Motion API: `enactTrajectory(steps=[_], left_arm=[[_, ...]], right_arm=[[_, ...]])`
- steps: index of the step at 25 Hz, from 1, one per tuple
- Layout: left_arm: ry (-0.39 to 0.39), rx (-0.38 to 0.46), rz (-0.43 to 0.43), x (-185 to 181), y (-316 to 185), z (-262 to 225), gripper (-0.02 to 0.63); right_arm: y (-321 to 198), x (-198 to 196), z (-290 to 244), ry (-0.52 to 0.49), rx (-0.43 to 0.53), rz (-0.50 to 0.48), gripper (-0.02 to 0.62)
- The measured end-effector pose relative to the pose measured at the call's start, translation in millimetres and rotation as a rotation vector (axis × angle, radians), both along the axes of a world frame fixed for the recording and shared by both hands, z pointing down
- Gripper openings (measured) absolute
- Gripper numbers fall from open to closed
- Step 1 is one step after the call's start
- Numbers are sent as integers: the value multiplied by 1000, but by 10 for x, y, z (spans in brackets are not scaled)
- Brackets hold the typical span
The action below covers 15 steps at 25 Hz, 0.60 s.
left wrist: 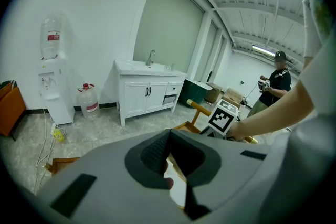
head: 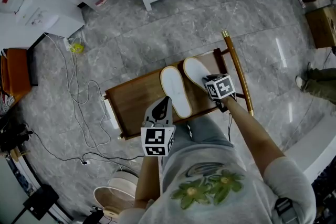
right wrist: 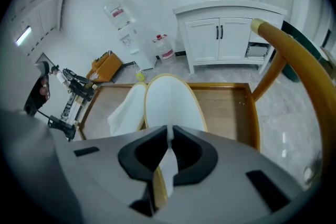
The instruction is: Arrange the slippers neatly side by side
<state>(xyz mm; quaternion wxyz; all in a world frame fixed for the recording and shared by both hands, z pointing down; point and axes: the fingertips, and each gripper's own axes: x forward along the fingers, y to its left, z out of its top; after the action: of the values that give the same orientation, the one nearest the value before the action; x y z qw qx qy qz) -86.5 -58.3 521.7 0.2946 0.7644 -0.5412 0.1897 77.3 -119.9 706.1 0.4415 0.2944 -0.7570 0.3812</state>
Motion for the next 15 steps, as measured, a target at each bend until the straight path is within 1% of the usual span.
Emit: enactTrajectory(steps=[4,9,11,15], left_arm=[[1,4,5,0,-11,-25,16],[-3,6,10,-8,2,-48,15],[-5,6,10,-15,20,-52,16],[-11,7,11,-50,55,-43,16]], right_arm=[[46,-23,-56,-27,-55,143,28],[99,-93,-118,-97,-125,335,28],[135,-110,-121,-105,-139,384,28],[203,-150,-80,-84,-135,457,28]])
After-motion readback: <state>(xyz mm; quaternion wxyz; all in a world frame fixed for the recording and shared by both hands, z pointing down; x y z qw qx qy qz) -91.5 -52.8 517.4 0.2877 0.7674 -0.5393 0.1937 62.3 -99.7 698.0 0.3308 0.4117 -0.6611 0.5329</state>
